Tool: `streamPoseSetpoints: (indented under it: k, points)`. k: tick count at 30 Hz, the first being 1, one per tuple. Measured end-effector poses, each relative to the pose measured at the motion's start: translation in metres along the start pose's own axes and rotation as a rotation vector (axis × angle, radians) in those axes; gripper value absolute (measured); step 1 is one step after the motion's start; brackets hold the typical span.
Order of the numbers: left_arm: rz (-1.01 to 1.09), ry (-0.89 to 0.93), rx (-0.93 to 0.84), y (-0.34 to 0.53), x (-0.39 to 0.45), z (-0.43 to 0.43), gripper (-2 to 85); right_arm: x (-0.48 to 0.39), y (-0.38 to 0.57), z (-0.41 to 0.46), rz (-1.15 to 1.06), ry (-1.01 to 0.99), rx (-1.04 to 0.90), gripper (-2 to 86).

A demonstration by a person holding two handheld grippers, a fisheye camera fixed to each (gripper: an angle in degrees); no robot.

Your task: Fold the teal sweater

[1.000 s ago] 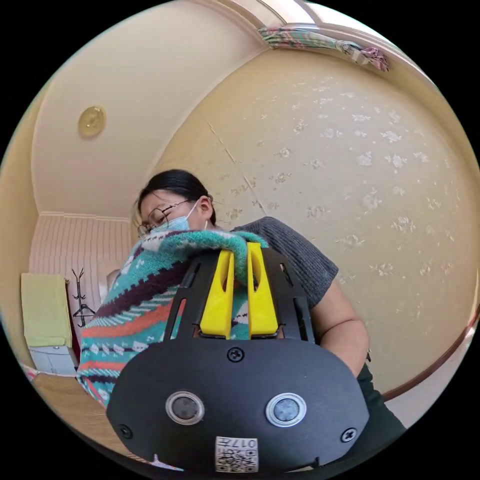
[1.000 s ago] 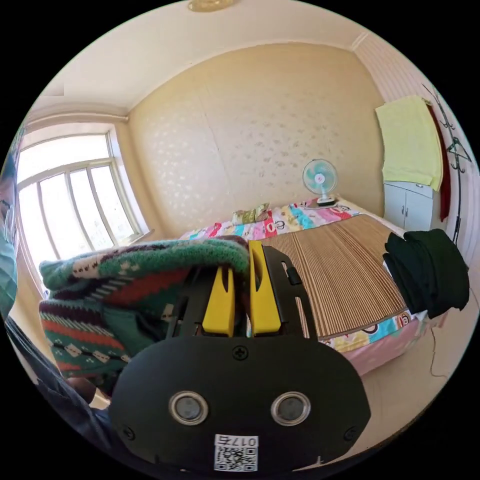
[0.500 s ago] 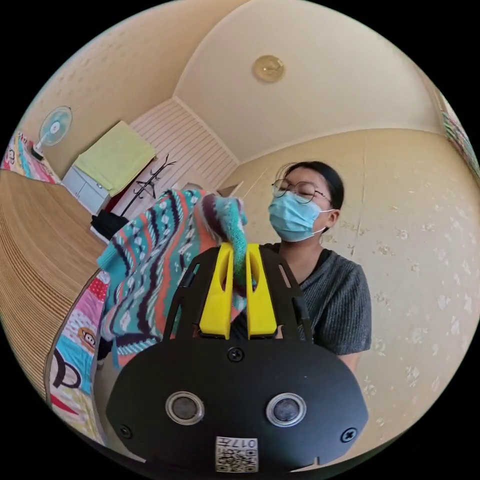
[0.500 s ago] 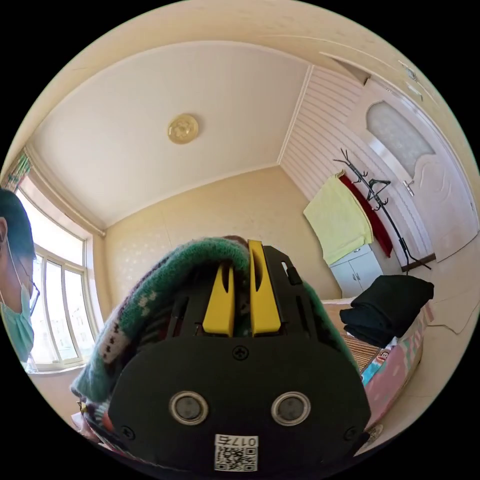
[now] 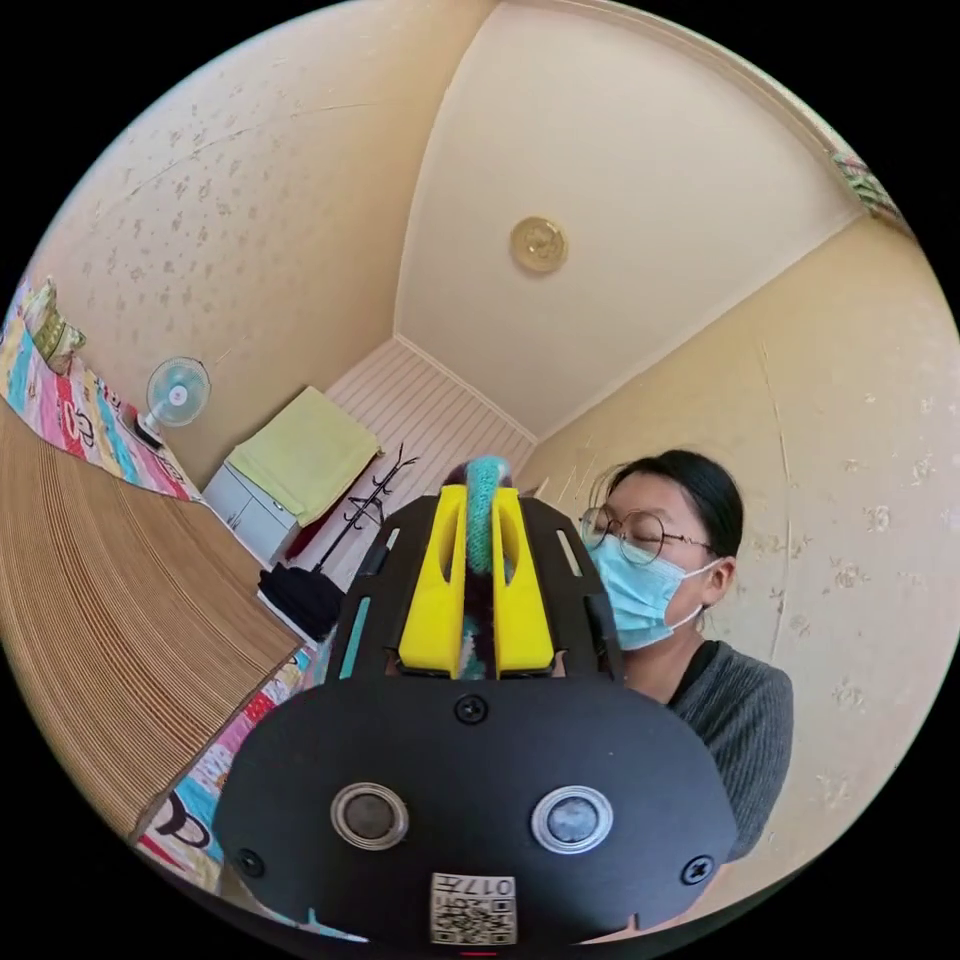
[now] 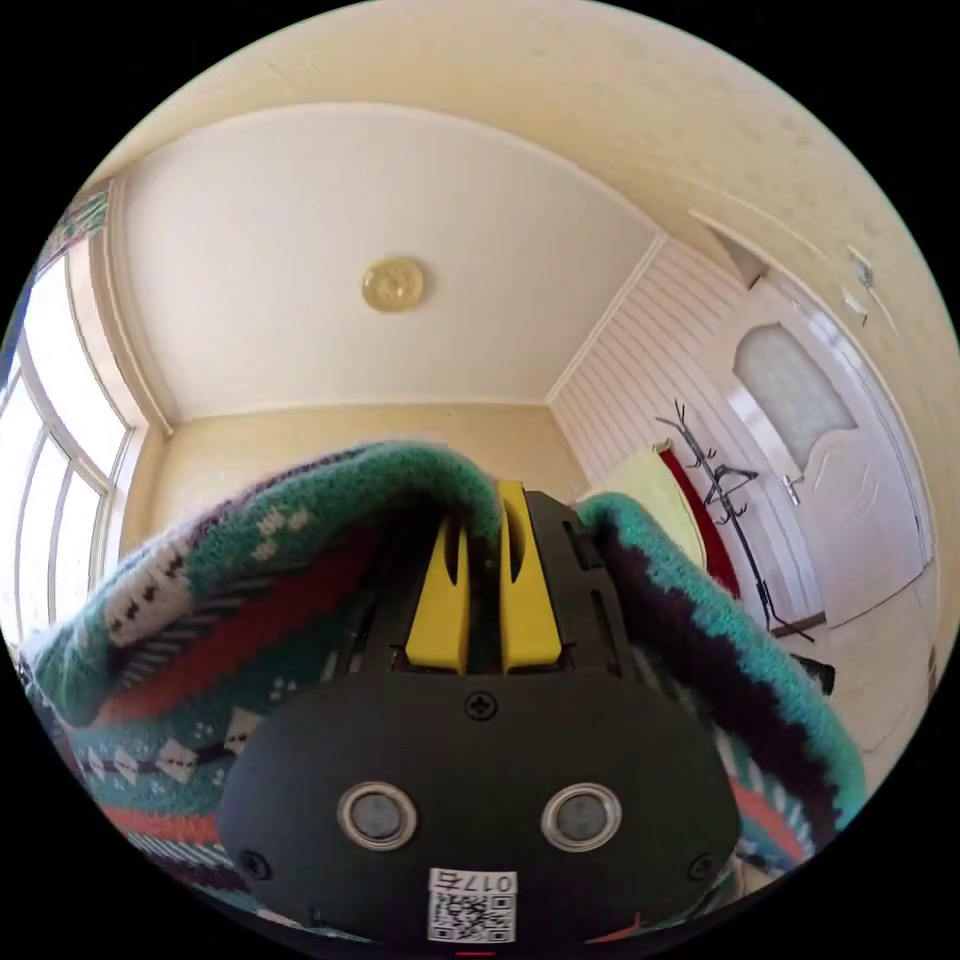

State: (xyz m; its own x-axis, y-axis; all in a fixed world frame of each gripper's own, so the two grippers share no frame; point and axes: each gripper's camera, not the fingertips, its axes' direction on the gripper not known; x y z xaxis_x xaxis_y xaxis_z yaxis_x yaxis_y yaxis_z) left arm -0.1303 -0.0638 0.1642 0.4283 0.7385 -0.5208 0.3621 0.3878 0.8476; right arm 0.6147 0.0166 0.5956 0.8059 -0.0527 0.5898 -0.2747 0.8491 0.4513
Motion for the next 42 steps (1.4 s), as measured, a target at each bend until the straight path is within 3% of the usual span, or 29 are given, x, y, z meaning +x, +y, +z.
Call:
streamPoseSetpoints:
  k: [1, 3, 4, 5, 6, 8, 11, 16, 19, 23, 25, 27, 30, 37, 40, 42]
  points:
    - [-0.018, -0.035, 0.001, -0.020, -0.011, 0.005, 4.3, -0.010, 0.010, 0.052, -0.025, -0.002, -0.093, 6.2]
    - [-0.083, -0.344, -0.047, -0.111, -0.066, 0.025, 4.6, -0.036, 0.035, 0.143, -0.109, 0.050, -0.238, 6.3]
    - [-0.095, -0.442, -0.065, -0.133, -0.084, 0.029, 4.8, -0.060, 0.062, 0.216, -0.216, 0.088, -0.409, 6.5]
    - [-0.106, -0.650, -0.080, -0.171, -0.121, 0.033, 5.1, -0.083, 0.101, 0.294, -0.336, 0.097, -0.676, 6.7]
    - [-0.145, -0.854, -0.094, -0.194, -0.158, 0.031, 5.2, -0.091, 0.126, 0.329, -0.378, 0.098, -0.822, 6.8]
    - [-0.239, -1.056, -0.142, -0.202, -0.205, 0.026, 6.5, -0.107, 0.236, 0.409, -0.505, 0.040, -1.274, 7.3]
    - [-0.311, -1.117, -0.277, -0.173, -0.261, 0.036, 8.4, -0.120, 0.350, 0.420, -0.648, -0.023, -1.510, 7.8]
    - [-0.392, -1.017, -0.626, -0.045, -0.349, 0.088, 7.6, -0.116, 0.521, 0.366, -0.901, -0.118, -1.626, 5.5]
    - [-0.463, -0.976, -0.830, 0.047, -0.396, 0.123, 8.1, -0.095, 0.618, 0.332, -0.880, -0.246, -1.854, 3.6]
    - [-0.439, -1.079, -1.047, 0.130, -0.428, 0.146, 6.3, -0.079, 0.646, 0.306, -0.746, -0.153, -1.732, 1.7]
    - [-0.357, -1.142, -0.973, 0.137, -0.412, 0.133, 2.8, -0.082, 0.649, 0.297, -0.775, -0.158, -1.712, 1.2]
    - [-0.438, -1.126, -0.842, 0.141, -0.391, 0.096, 0.3, -0.087, 0.653, 0.281, -0.842, -0.183, -1.691, 0.8]
    - [-0.370, -1.167, -0.794, 0.156, -0.340, 0.061, -0.7, -0.089, 0.653, 0.244, -0.927, -0.191, -1.664, 0.5]
    - [-0.340, -1.304, -0.760, 0.166, -0.221, -0.031, -0.9, -0.061, 0.618, 0.130, -0.804, -0.322, -1.650, 0.4]
    - [-0.405, -1.339, -0.616, 0.142, -0.171, -0.103, -0.5, -0.060, 0.621, 0.095, -0.948, -0.375, -1.695, 0.4]
    - [-0.441, -1.341, -0.408, 0.121, -0.123, -0.168, 0.8, -0.059, 0.617, 0.089, -0.987, -0.353, -1.699, 0.4]
